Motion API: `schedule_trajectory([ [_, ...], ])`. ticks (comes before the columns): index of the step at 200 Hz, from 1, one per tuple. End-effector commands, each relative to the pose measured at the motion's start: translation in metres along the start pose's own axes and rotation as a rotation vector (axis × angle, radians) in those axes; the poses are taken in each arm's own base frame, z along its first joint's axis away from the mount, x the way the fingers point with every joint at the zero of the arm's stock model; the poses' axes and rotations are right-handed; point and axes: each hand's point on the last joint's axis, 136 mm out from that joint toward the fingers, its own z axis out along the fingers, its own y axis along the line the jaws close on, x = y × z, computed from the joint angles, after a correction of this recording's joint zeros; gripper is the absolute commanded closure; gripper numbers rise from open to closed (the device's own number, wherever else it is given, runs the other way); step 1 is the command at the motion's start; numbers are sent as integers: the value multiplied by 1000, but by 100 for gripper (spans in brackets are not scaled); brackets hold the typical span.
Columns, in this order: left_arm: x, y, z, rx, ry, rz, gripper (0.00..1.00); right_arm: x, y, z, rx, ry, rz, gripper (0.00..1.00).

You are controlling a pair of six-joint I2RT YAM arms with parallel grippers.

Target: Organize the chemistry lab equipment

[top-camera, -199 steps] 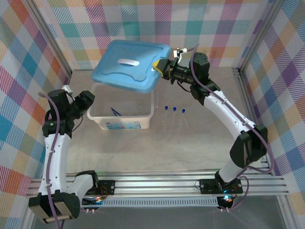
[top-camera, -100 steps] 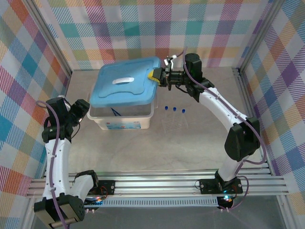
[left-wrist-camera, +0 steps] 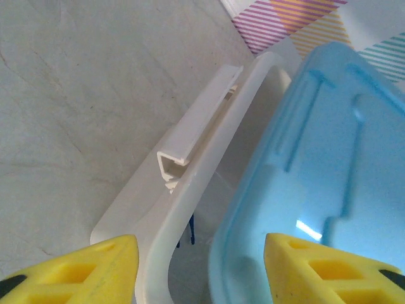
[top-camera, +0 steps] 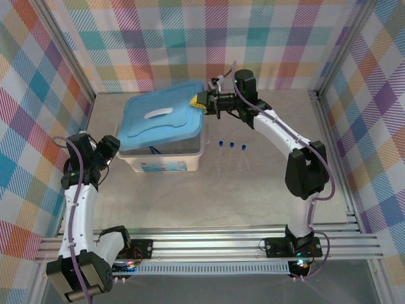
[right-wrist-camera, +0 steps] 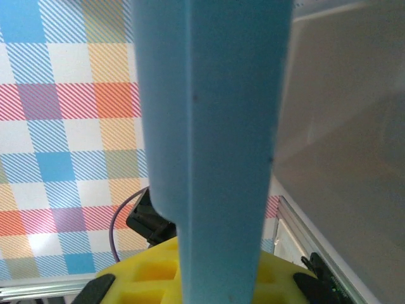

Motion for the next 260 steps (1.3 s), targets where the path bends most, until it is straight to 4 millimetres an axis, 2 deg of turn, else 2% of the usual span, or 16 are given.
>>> schedule_trajectory([
  [1,-13,2,2,-5,-52,2,45,6,28,4,-75,50,-82,100],
  [32,-14,8,8,-24,-63,7,45,8,21,14,-73,68,-71,100],
  [99,-2,26,28,-80,1,-1,46,2,11,18,-65,78,-63,100],
  [187,8,38,35,-117,41,-14,47,-1,-2,22,-52,90,-42,100],
  [260,17,44,40,-137,73,-16,49,-1,-15,17,-39,74,-22,100],
])
